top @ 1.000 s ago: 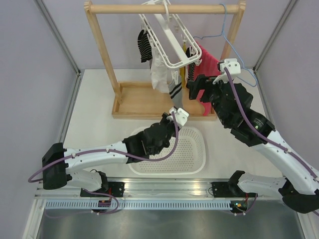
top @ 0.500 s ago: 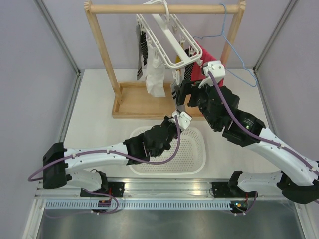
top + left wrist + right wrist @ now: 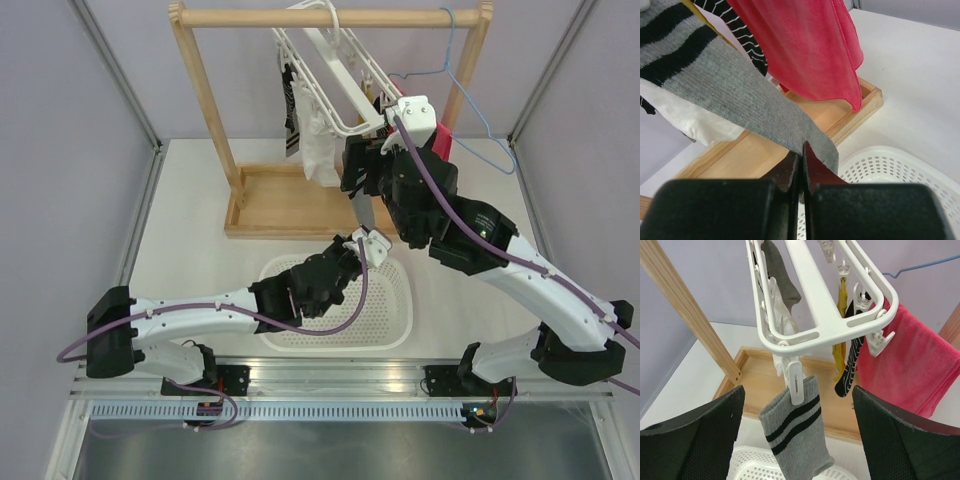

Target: Remove the socks clipped to the hanger

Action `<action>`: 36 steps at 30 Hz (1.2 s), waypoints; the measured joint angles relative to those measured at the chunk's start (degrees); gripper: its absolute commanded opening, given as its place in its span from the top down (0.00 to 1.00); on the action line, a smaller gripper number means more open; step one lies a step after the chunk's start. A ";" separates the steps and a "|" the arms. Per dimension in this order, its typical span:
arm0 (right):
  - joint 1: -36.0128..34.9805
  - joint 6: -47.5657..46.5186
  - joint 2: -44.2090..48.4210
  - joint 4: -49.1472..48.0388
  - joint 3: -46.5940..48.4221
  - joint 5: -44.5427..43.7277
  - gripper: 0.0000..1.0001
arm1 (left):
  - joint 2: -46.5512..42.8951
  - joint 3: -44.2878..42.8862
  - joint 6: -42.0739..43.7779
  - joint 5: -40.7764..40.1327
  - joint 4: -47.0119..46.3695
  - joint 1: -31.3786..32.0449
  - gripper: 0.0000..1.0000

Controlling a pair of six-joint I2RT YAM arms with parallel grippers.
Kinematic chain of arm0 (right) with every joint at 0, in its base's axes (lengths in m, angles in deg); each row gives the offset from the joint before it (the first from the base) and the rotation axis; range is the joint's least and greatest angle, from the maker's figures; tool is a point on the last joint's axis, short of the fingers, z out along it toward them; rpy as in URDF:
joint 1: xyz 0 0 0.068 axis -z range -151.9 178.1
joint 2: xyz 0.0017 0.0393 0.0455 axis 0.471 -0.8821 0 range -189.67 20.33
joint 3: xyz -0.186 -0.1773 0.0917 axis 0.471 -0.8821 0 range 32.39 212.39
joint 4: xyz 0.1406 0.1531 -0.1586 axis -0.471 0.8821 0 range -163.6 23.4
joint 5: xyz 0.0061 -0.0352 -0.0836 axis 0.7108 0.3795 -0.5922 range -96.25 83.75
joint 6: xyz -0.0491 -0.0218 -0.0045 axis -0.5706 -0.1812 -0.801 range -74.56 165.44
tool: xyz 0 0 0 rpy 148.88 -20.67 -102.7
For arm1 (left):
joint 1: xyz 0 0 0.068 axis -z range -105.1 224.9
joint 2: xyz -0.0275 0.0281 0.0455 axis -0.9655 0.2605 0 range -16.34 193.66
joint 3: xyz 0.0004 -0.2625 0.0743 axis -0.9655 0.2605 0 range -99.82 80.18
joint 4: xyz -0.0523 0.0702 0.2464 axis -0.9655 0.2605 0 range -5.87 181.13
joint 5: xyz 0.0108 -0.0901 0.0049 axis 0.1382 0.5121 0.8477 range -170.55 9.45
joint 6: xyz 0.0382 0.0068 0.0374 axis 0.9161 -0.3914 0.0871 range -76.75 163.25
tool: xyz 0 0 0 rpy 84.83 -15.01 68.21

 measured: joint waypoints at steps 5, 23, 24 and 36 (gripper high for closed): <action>-0.02 0.42 -5.09 5.16 6.97 -1.49 0.09 | 0.57 -0.20 1.31 -0.24 -0.04 0.28 0.98; -2.58 3.76 -14.73 14.58 14.60 -7.34 0.09 | 3.13 -1.49 6.71 -2.99 -0.57 0.90 0.98; -2.91 3.93 -15.26 14.88 14.91 -8.22 0.08 | 3.13 -1.49 6.97 -3.17 -0.59 1.09 0.98; -5.01 4.31 -20.33 17.00 17.90 -21.07 0.08 | 3.13 -1.51 8.70 -4.85 -1.75 2.64 0.98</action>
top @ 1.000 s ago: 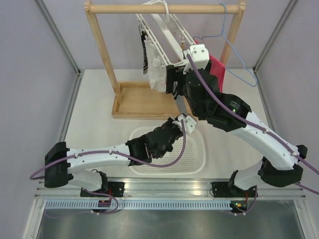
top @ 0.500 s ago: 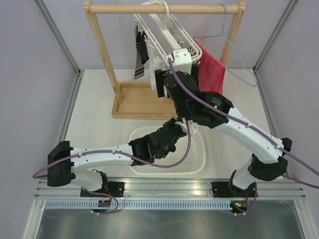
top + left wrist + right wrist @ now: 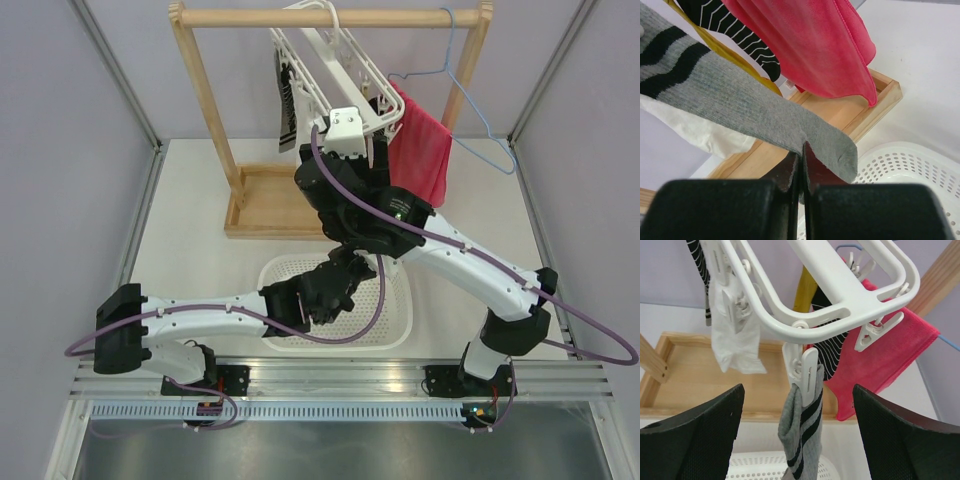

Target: Remove the socks clipped to the hanger

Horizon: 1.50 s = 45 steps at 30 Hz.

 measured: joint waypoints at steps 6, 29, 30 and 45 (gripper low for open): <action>0.02 -0.26 -1.81 1.20 0.24 -5.27 0.07 | 0.00 0.00 1.22 -1.18 -1.57 1.27 0.98; -0.04 -13.86 -5.03 -13.11 -1.55 -16.41 0.49 | 0.02 0.00 3.45 -3.52 -3.32 4.11 0.98; -0.09 -14.29 -5.03 -13.62 -1.55 -16.46 0.52 | 0.02 0.00 3.45 -3.54 -3.39 4.13 0.98; -0.31 -19.67 -3.41 -21.03 -5.79 -16.83 0.99 | 0.09 0.02 3.50 -4.13 -3.19 5.49 0.98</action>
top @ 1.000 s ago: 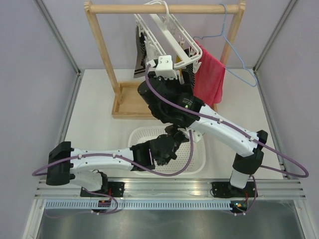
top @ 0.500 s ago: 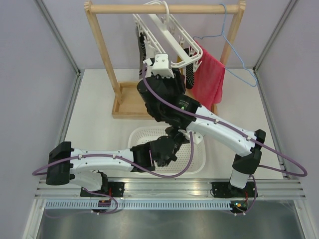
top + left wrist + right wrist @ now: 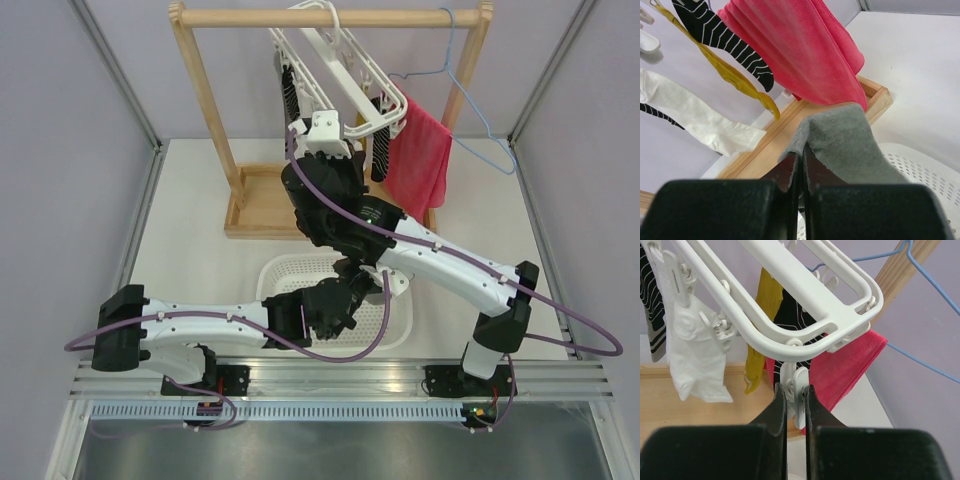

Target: Remove the socks clipped to the hanger

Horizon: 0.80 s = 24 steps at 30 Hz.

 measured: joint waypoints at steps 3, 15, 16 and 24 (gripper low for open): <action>0.00 -0.61 1.38 -1.44 -1.27 0.02 0.99 | 0.00 0.00 0.00 -0.04 0.00 0.00 0.98; -0.15 1.95 10.56 -2.64 -10.14 4.39 0.05 | -0.79 1.88 -1.01 -0.13 1.14 0.00 0.98; -0.15 2.75 11.65 -2.58 -11.30 5.40 0.03 | -1.09 1.99 -1.70 0.02 2.01 0.00 0.98; -0.07 9.35 23.02 -2.23 -20.26 12.74 0.02 | -8.07 3.37 -11.69 6.67 11.89 -1.99 0.98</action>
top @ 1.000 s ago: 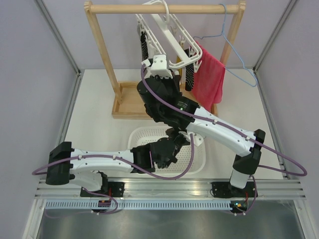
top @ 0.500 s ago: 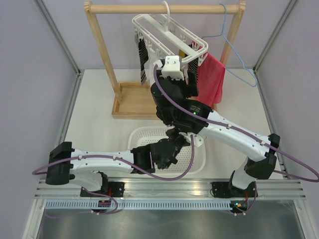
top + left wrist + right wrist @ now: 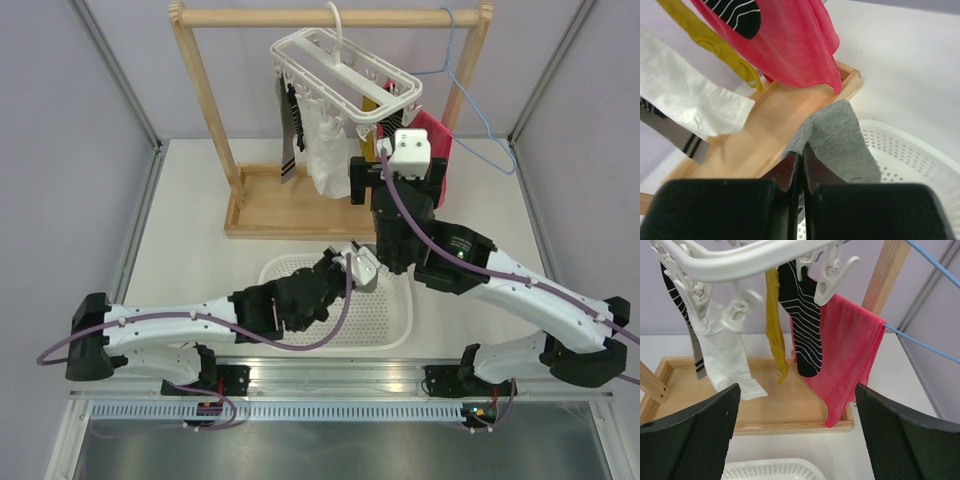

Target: Remove the socks clipped to the hanger

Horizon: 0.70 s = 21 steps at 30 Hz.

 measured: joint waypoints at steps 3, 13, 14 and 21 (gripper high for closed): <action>0.07 2.14 4.22 0.02 -4.20 1.38 0.02 | -4.44 -0.02 -6.82 5.84 3.80 -4.35 0.98; 13.92 12.37 13.73 0.76 -24.02 14.71 0.02 | -9.31 -6.36 -26.75 32.50 18.49 -16.09 0.98; 15.98 13.29 14.91 0.59 -26.12 16.72 0.02 | -9.64 -6.36 -28.28 35.01 19.65 -16.55 0.98; 28.39 18.69 23.80 -0.26 -37.31 28.22 0.02 | -10.34 -6.34 -35.54 47.54 22.69 -17.84 0.98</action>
